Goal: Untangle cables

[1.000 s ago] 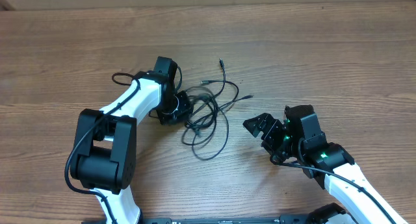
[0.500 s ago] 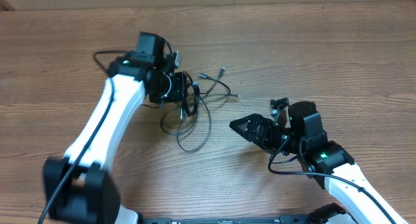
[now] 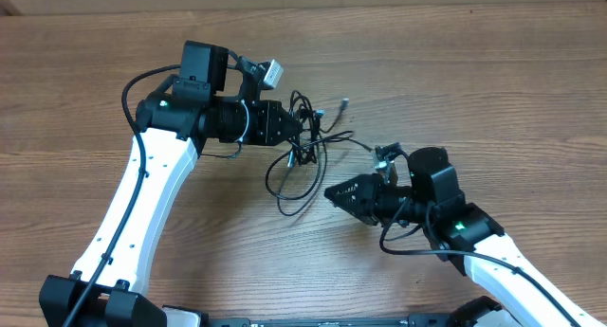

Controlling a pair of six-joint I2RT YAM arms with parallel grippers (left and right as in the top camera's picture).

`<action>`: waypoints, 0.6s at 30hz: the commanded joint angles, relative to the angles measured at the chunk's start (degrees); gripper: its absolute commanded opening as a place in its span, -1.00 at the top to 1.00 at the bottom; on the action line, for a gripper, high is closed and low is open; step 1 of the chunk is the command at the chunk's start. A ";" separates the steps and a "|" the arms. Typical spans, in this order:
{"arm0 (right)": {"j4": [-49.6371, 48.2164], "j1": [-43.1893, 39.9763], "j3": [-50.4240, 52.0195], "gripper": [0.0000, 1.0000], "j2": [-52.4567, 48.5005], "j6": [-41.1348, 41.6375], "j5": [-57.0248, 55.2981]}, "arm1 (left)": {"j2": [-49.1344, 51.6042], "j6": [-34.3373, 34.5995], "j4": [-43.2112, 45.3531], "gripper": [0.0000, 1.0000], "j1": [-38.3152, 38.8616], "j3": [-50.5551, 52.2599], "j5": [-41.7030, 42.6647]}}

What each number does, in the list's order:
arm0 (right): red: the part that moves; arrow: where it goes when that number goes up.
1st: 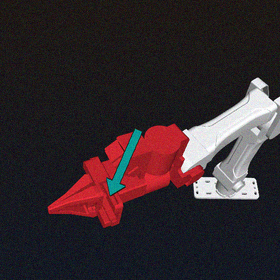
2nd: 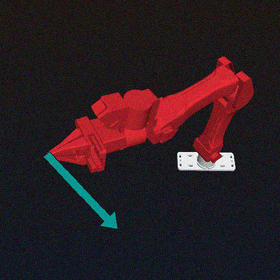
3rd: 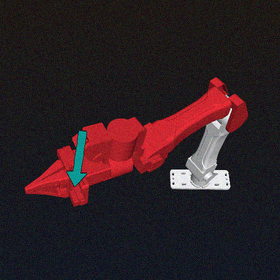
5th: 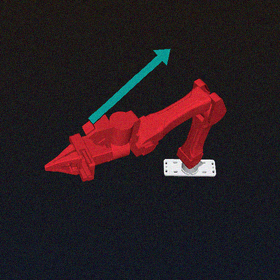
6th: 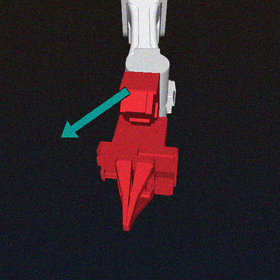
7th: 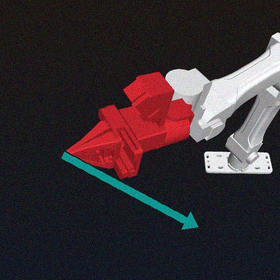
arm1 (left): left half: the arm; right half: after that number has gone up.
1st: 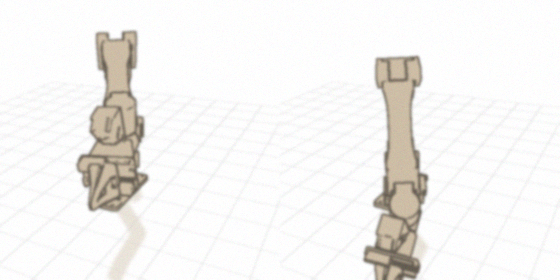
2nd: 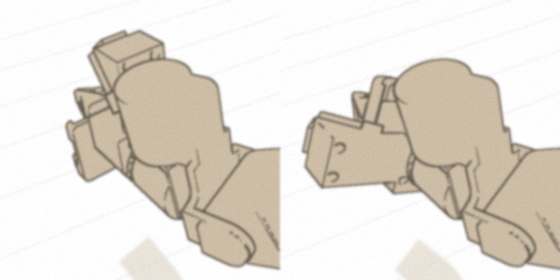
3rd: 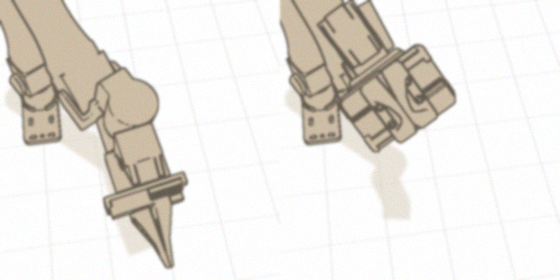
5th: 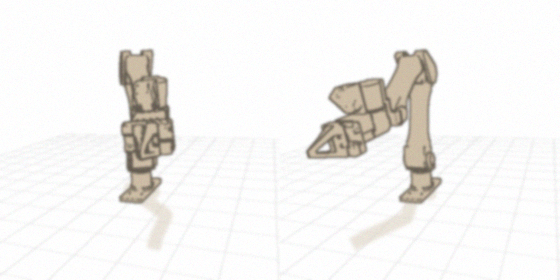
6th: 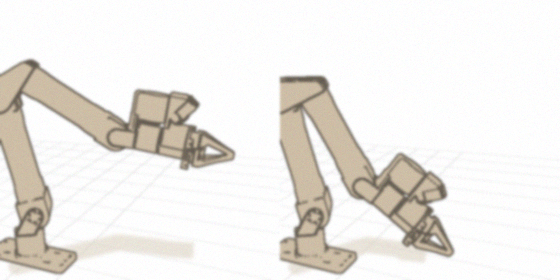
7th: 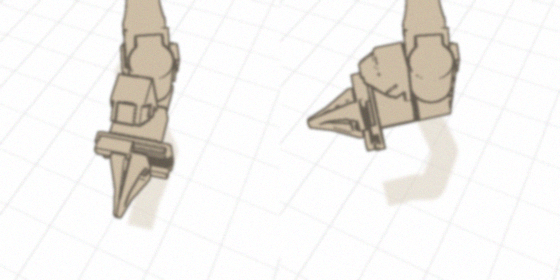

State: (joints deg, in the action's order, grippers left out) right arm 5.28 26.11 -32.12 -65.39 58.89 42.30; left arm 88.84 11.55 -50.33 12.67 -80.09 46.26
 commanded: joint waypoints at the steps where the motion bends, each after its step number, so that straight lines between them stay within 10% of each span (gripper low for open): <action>1: -2.43 1.86 0.13 -0.05 -2.10 11.39 -3.63 | -0.46 3.10 1.22 0.91 -0.26 -0.74 6.38; 10: -9.97 4.11 0.13 -0.74 -5.42 13.11 -15.54 | -0.46 -4.50 0.76 0.92 -0.26 -0.74 13.64; 18: -16.02 4.17 0.13 -0.99 -5.75 13.35 -23.21 | -0.46 -14.73 1.16 0.91 -0.20 -0.74 36.74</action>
State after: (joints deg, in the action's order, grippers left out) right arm -7.88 30.04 -32.05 -70.78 71.92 23.92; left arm 88.84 3.33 -49.47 12.67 -80.09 67.85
